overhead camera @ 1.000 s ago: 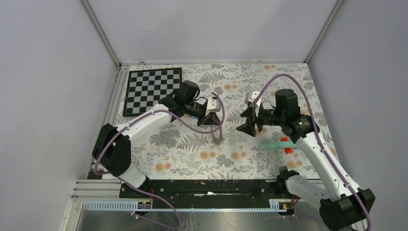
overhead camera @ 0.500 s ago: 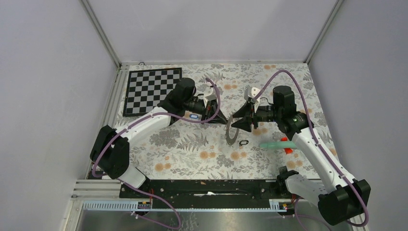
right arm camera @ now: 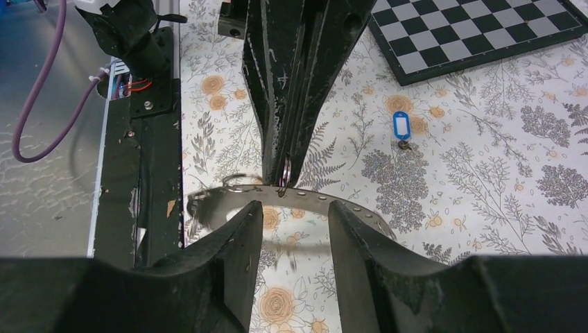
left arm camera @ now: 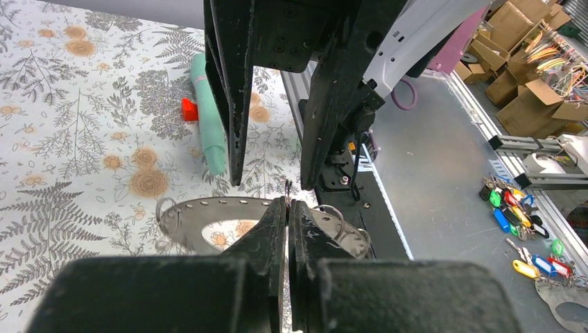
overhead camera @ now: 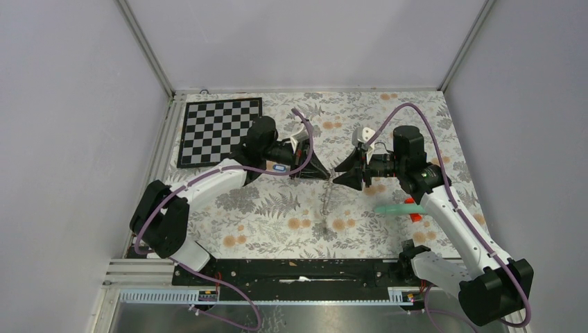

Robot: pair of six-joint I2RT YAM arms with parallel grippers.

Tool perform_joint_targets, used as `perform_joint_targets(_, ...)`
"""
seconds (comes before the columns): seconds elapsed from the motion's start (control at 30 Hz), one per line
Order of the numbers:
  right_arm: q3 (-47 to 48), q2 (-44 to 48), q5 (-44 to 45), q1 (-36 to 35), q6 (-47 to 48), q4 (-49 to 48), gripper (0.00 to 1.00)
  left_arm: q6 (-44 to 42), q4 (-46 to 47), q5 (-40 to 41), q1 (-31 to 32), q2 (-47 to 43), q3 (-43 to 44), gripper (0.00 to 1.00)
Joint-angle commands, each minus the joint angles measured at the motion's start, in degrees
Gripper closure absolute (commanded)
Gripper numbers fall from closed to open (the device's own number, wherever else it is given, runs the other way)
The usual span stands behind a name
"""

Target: Put the keys on the keyring

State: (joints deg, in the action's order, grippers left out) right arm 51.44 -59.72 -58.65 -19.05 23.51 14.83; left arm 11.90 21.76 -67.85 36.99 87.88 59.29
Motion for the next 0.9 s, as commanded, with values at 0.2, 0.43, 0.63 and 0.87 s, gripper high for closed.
perform_joint_targets(0.2, -0.3, 0.4, -3.1, 0.2, -2.8, -4.4, 0.57, 4.9, 10.6, -2.0, 0.8, -1.4, -1.9, 1.00)
perform_joint_targets(0.43, -0.8, -0.3, -3.4, 0.1, -4.4, -6.1, 0.71, 5.9, 12.2, -1.9, 1.2, -0.7, -2.1, 1.00)
perform_joint_targets(0.63, -0.7, -0.7, -4.2, 0.1, -5.9, -7.4, 0.86, 5.7, 12.6, -1.4, 1.2, -0.1, -2.3, 1.00)
perform_joint_targets(0.87, 0.1, -0.9, -2.7, 0.1, -3.8, -5.0, 1.00, 4.0, 12.0, -0.8, 1.2, 0.2, -2.5, 0.97)
